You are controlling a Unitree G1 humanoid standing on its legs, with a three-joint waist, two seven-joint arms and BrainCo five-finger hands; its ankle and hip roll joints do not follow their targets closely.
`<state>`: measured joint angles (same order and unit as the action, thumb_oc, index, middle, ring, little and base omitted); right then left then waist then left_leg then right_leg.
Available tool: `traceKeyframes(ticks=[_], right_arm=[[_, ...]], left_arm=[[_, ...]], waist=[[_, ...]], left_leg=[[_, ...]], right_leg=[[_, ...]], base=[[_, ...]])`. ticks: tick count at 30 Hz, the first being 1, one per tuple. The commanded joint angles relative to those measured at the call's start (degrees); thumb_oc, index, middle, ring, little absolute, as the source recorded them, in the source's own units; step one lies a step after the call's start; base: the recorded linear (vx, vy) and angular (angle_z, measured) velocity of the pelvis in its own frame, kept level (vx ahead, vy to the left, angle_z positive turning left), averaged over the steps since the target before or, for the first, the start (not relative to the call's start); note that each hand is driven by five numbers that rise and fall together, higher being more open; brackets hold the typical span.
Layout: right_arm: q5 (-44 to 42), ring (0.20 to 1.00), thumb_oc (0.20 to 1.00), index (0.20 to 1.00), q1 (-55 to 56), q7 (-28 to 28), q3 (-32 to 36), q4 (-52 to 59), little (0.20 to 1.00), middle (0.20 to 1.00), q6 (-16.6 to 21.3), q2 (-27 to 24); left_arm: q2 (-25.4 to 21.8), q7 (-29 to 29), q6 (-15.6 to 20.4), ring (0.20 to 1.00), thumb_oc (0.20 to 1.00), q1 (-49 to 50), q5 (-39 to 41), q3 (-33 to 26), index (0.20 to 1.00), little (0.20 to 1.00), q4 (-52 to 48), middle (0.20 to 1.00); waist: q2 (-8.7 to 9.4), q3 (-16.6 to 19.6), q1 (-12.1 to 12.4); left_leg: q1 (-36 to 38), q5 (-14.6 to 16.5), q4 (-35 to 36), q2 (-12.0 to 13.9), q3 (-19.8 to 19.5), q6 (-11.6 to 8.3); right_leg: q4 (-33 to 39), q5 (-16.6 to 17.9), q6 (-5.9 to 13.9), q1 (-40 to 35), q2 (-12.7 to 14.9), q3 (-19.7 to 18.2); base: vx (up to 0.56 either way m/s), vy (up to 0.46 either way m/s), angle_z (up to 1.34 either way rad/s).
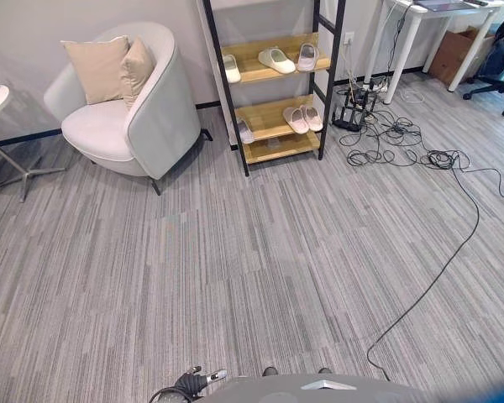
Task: Arrange the slippers neatly on the shoe rack.
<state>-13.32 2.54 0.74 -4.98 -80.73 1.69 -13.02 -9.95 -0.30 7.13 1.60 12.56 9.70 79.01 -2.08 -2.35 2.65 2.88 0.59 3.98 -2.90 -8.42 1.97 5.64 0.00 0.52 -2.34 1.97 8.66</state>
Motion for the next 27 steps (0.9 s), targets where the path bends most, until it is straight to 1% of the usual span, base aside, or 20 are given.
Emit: traceKeyframes(ticks=[1, 4, 5, 6, 7, 8, 11, 12, 13, 15, 16, 17, 18, 19, 20, 21, 22, 23, 24, 27], right_arm=[[1.67, 1.0, 1.0, 1.0, -1.33, 0.96, -1.26, -0.74, 1.0, 1.0, 0.46, -1.21], [1.52, 1.0, 1.0, 1.0, -1.72, 1.55, -0.99, -0.42, 1.0, 1.0, 0.51, -1.84], [0.27, 1.0, 1.0, 1.0, -2.78, 2.81, 0.45, 0.6, 1.0, 1.0, 1.04, -3.48], [-0.55, 1.0, 1.0, 1.0, -3.8, 5.3, 4.85, 3.49, 1.0, 1.0, 2.32, -10.43], [-0.88, 1.0, 1.0, 1.0, -3.66, 6.04, 7.56, 3.6, 1.0, 1.0, 3.23, -15.26], [-1.11, 1.0, 1.0, 1.0, -3.36, 5.85, 9.22, 3.05, 1.0, 1.0, 3.25, -18.35], [-1.18, 1.0, 1.0, 1.0, -2.97, 5.05, 12.42, 0.02, 1.0, 1.0, 2.68, -24.86], [-1.97, 1.0, 1.0, 1.0, -2.65, 4.56, 13.91, -2.26, 1.0, 1.0, 2.22, -26.53], [-2.29, 1.0, 1.0, 1.0, -2.79, 4.51, 13.62, -2.53, 1.0, 1.0, 2.21, -25.84], [-3.22, 1.0, 1.0, 1.0, -2.95, 4.58, 12.77, -2.41, 1.0, 1.0, 2.25, -23.97], [-5.05, 1.0, 1.0, 1.0, -4.56, 5.74, 11.34, -1.03, 1.0, 1.0, 3.23, -20.63], [-5.35, 1.0, 1.0, 1.0, -5.22, 6.09, 10.68, -0.8, 1.0, 1.0, 3.23, -19.57], [-5.58, 1.0, 1.0, 1.0, -6.37, 6.85, 8.42, -0.14, 1.0, 1.0, 3.44, -16.93], [-5.43, 1.0, 1.0, 1.0, -6.7, 7.64, 6.47, 1.17, 1.0, 1.0, 3.85, -14.06], [-5.36, 1.0, 1.0, 1.0, -7.11, 8.03, 5.51, 2.13, 1.0, 1.0, 4.18, -12.82], [-5.45, 1.0, 1.0, 1.0, -7.78, 8.57, 4.96, 2.91, 1.0, 1.0, 4.54, -11.89], [-5.45, 1.0, 1.0, 1.0, -7.78, 8.59, 4.96, 2.92, 1.0, 1.0, 4.53, -11.84], [-5.2, 1.0, 1.0, 1.0, -9.08, 9.23, 3.7, 4.07, 1.0, 1.0, 4.74, -9.99], [-3.75, 1.0, 1.0, 1.0, -9.85, 9.47, 2.05, 6.06, 1.0, 1.0, 5.25, -7.84], [-3.62, 1.0, 1.0, 1.0, -10.11, 9.16, 1.09, 7.19, 1.0, 1.0, 5.58, -5.13]], left_arm=[[-0.11, 0.82, 0.84, 1.0, 1.0, -3.35, -3.36, 0.43, 1.0, 1.0, 2.44, 1.0], [-0.08, 1.37, 0.95, 1.0, 1.0, -4.3, -4.15, 1.59, 1.0, 1.0, 1.62, 1.0], [0.05, 1.78, 0.88, 1.0, 1.0, -4.66, -5.37, 2.62, 1.0, 1.0, 1.47, 1.0], [-0.15, 2.54, 1.28, 1.0, 1.0, -4.13, -8.09, 3.94, 1.0, 1.0, 0.62, 1.0], [-0.23, 2.21, 1.29, 1.0, 1.0, -3.88, -8.23, 4.3, 1.0, 1.0, 0.25, 1.0], [-0.34, 1.81, 1.43, 1.0, 1.0, -3.74, -7.97, 4.42, 1.0, 1.0, 0.01, 1.0], [-0.29, 0.7, 1.67, 1.0, 1.0, -3.8, -7.3, 5.11, 1.0, 1.0, -0.22, 1.0], [-0.38, 0.14, 1.62, 1.0, 1.0, -4.22, -6.33, 5.28, 1.0, 1.0, -0.26, 1.0], [-0.38, -0.05, 1.5, 1.0, 1.0, -4.55, -5.98, 5.23, 1.0, 1.0, -0.25, 1.0], [-0.53, -0.03, 1.58, 1.0, 1.0, -4.57, -5.49, 5.04, 1.0, 1.0, -0.2, 1.0], [-0.76, 0.79, 1.58, 1.0, 1.0, -5.74, -3.72, 4.11, 1.0, 1.0, -1.06, 1.0], [-0.81, 1.26, 1.72, 1.0, 1.0, -5.9, -2.7, 3.62, 1.0, 1.0, -1.41, 1.0], [-0.71, 2.31, 2.29, 1.0, 1.0, -6.47, 0.27, 2.86, 1.0, 1.0, -2.51, 1.0], [-0.44, 3.13, 2.96, 1.0, 1.0, -6.53, 1.93, 2.94, 1.0, 1.0, -3.83, 1.0], [-0.23, 3.5, 3.15, 1.0, 1.0, -6.38, 2.0, 3.05, 1.0, 1.0, -4.58, 1.0], [-0.07, 3.93, 3.38, 1.0, 1.0, -6.41, 2.18, 3.09, 1.0, 1.0, -4.97, 1.0], [-0.11, 3.94, 3.38, 1.0, 1.0, -6.4, 2.18, 3.09, 1.0, 1.0, -4.98, 1.0], [-0.21, 4.55, 3.51, 1.0, 1.0, -6.91, 2.96, 2.91, 1.0, 1.0, -5.05, 1.0], [-0.2, 5.09, 3.55, 1.0, 1.0, -6.4, 3.52, 2.18, 1.0, 1.0, -4.14, 1.0], [-0.96, 5.53, 2.96, 1.0, 1.0, -5.88, 2.27, 0.97, 1.0, 1.0, -2.21, 1.0]], waist=[[1.74, -0.74, -0.11], [1.89, -1.33, -0.52], [1.86, -1.64, -0.95], [1.92, -1.82, -1.68], [1.95, -2.03, -2.04], [2.0, -2.23, -2.24], [1.96, -2.66, -2.43], [2.12, -3.33, -2.62], [2.23, -3.63, -2.7], [2.75, -4.06, -2.97], [3.64, -6.59, -2.14], [3.78, -7.0, -1.58], [4.19, -7.79, 0.16], [4.32, -7.51, 1.87], [4.26, -7.18, 2.77], [4.1, -6.97, 3.65], [4.26, -7.03, 3.69], [4.29, -6.62, 5.13], [4.75, -5.55, 5.85], [6.73, -4.4, 5.69]], left_leg=[[-2.47, 0.54, 1.02, -0.89, -5.4, -2.13], [-2.67, 0.51, 1.02, -0.56, -5.07, -2.28], [-2.79, 0.44, 1.02, -0.28, -4.78, -2.55], [-2.64, 0.61, 1.02, 0.24, -4.39, -2.92], [-2.48, 0.74, 1.02, 0.68, -4.34, -3.13], [-2.41, 0.72, 1.02, 0.96, -4.36, -3.27], [-2.4, 0.59, 0.98, 1.66, -4.58, -3.78], [-2.82, 0.91, -0.39, 2.53, -4.81, -4.44], [-3.24, 1.25, -1.59, 2.89, -4.69, -4.68], [-4.62, 3.14, -6.02, 3.75, -3.83, -5.22], [-11.86, 0.41, -19.78, 4.63, -0.64, -6.01], [-13.51, -0.37, -22.81, 4.75, 0.41, -5.32], [-18.75, -0.25, -26.73, 2.81, 1.57, -4.2], [-22.05, 1.77, -24.25, -0.11, 2.45, -3.61], [-23.13, 1.13, -21.81, -1.25, 3.14, -3.53], [-24.65, -0.57, -19.74, -2.36, 4.06, -3.59], [-24.47, -0.6, -19.59, -2.47, 4.16, -3.56], [-25.8, -2.81, -17.41, -3.31, 4.38, -4.05], [-22.74, -2.3, -14.13, -3.75, 2.74, -2.93], [-19.65, -1.08, -13.07, -4.54, 1.31, -0.99]], right_leg=[[-0.64, -4.55, 4.1, -1.87, 1.5, 0.99], [-0.64, -4.58, 3.93, -1.71, 1.28, 0.68], [-0.64, -4.62, 3.88, -1.6, 1.2, 0.74], [-0.64, -4.68, 3.77, -1.6, 0.88, 0.44], [-0.64, -4.75, 3.59, -1.64, 0.65, 0.09], [-0.64, -4.75, 3.4, -1.69, 0.55, -0.04], [-0.64, -4.87, 2.84, -1.63, 0.21, -0.17], [-1.71, -5.69, 2.01, -1.48, -0.19, -0.3], [-2.54, -6.18, 1.69, -1.19, -0.35, -0.34], [-4.56, -7.43, 0.75, -0.35, -0.8, -1.47], [-5.51, -8.43, -0.42, -1.09, -1.04, -1.81], [-5.78, -8.77, -0.7, -1.55, -0.91, -1.7], [-6.69, -9.7, -0.82, -2.43, -0.44, -1.88], [-6.61, -10.7, -0.16, -3.54, -0.1, -2.01], [-6.18, -10.95, 0.09, -4.55, -0.29, -2.04], [-5.63, -11.19, 0.31, -5.79, -0.75, -2.03], [-5.55, -11.22, 0.35, -5.93, -0.59, -2.06], [-5.03, -11.67, 0.47, -6.98, -1.13, -2.87], [-5.91, -12.02, 1.37, -7.42, -1.02, -3.62], [-10.85, -10.51, 3.76, -6.37, 0.3, -3.46]], base=[[0.0, 0.0, 0.0], [0.01, -0.07, -0.02], [0.07, -0.133, -0.09], [0.1, -0.181, -0.26], [0.11, -0.177, -0.26], [0.07, -0.13, -0.2], [0.07, -0.129, -0.07], [0.11, -0.194, -0.13], [0.12, -0.204, -0.04], [0.08, -0.174, 0.01], [0.09, -0.2, -0.09], [0.13, -0.18, -0.42], [0.27, -0.02, -0.38], [0.33, 0.034, -0.38], [0.33, 0.087, -0.08], [0.18, 0.057, 0.06], [0.2, 0.085, 0.05], [0.31, 0.167, -0.08], [0.41, 0.21, -0.19], [0.34, 0.178, -0.69]])
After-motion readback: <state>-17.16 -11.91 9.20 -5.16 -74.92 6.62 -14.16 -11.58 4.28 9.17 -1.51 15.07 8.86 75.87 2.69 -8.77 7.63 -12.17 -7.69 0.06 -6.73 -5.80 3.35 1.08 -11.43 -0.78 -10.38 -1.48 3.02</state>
